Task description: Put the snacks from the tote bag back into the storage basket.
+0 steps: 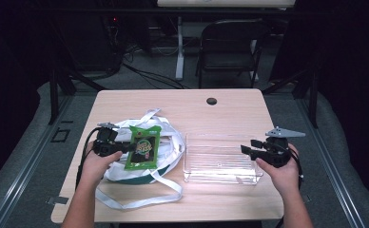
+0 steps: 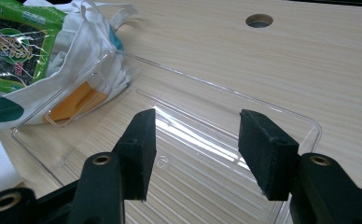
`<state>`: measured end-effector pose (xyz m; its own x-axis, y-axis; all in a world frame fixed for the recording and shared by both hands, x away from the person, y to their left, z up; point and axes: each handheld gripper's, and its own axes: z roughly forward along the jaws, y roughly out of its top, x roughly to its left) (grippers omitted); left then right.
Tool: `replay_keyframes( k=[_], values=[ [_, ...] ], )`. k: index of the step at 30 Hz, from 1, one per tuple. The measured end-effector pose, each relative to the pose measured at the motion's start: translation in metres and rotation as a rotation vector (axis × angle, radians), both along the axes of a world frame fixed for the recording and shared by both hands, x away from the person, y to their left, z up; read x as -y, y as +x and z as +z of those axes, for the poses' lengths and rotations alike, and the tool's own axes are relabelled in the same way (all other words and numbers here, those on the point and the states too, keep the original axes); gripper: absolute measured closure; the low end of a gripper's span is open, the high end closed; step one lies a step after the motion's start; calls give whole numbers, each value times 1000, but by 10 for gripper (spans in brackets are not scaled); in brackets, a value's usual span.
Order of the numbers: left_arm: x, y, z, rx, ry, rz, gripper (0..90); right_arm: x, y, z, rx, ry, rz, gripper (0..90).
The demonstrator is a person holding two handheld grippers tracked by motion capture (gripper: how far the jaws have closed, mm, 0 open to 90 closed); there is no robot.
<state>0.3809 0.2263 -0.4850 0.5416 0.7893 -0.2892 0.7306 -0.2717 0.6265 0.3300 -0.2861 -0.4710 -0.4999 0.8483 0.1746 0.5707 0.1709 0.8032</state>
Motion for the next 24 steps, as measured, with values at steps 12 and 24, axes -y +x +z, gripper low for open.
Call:
replay_keyframes(
  k=[12, 24],
  values=[
    [-12, -3, 7, 29, -34, 40, 734, 1, 1, 0, 0, -3, 20, 472],
    [-7, -2, 30, 108, -70, 28, 736, -6, 10, 11, -10, -168, 144, 516]
  ],
)
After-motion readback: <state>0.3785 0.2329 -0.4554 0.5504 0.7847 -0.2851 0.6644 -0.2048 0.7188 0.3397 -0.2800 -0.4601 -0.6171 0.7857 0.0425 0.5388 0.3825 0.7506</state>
